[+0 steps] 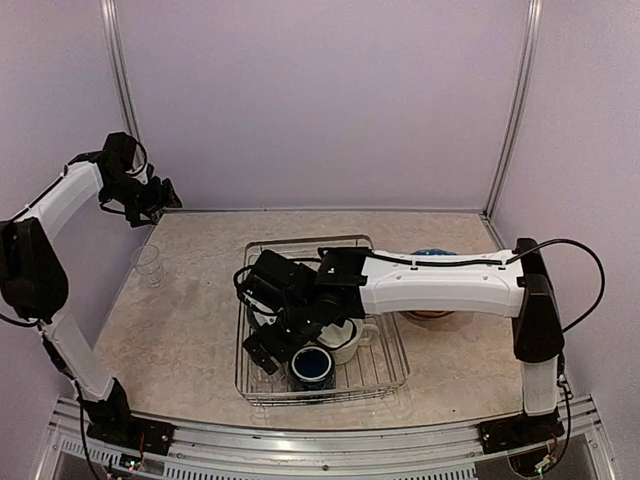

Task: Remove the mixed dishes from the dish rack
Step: Grab the cup from the dish rack.

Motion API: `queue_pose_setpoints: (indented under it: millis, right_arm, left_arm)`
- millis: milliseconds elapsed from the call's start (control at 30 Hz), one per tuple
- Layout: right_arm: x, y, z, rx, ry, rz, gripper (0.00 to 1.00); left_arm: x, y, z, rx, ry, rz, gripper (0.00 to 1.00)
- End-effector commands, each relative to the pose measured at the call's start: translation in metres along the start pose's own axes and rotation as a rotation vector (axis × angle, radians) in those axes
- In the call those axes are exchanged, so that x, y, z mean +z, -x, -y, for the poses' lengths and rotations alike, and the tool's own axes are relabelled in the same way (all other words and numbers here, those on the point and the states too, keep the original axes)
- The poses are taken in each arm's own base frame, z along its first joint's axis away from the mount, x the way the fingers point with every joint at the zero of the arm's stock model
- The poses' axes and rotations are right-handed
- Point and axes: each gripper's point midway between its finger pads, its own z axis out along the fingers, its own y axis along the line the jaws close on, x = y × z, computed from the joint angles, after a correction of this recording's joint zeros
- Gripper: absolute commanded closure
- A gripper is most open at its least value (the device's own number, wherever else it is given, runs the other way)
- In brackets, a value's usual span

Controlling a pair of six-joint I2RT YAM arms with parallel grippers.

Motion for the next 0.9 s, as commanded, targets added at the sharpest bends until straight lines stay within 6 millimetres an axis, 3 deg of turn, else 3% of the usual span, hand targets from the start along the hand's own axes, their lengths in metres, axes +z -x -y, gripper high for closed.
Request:
queue_pose_setpoints:
  millis: [0, 200, 367, 700, 867]
  right_arm:
    - [0.006, -0.019, -0.005, -0.028, -0.033, -0.077, 0.0]
    - [0.002, -0.016, -0.022, -0.081, 0.004, -0.057, 0.0]
    - [0.012, -0.02, -0.025, -0.098, 0.011, -0.072, 0.02]
    - [0.03, -0.007, -0.035, -0.106, 0.027, -0.046, 0.18]
    - [0.028, -0.006, -0.026, -0.103, -0.022, -0.04, 0.34]
  left_arm:
    - [-0.014, -0.009, 0.048, 0.126, -0.1, 0.033, 0.16]
    - [-0.014, -0.021, 0.069, 0.204, -0.088, 0.035, 0.15]
    - [-0.017, -0.021, 0.074, 0.198, -0.116, 0.044, 0.15]
    - [-0.015, -0.023, 0.076, 0.194, -0.131, 0.044, 0.14]
    - [-0.015, -0.025, 0.08, 0.19, -0.154, 0.034, 0.13]
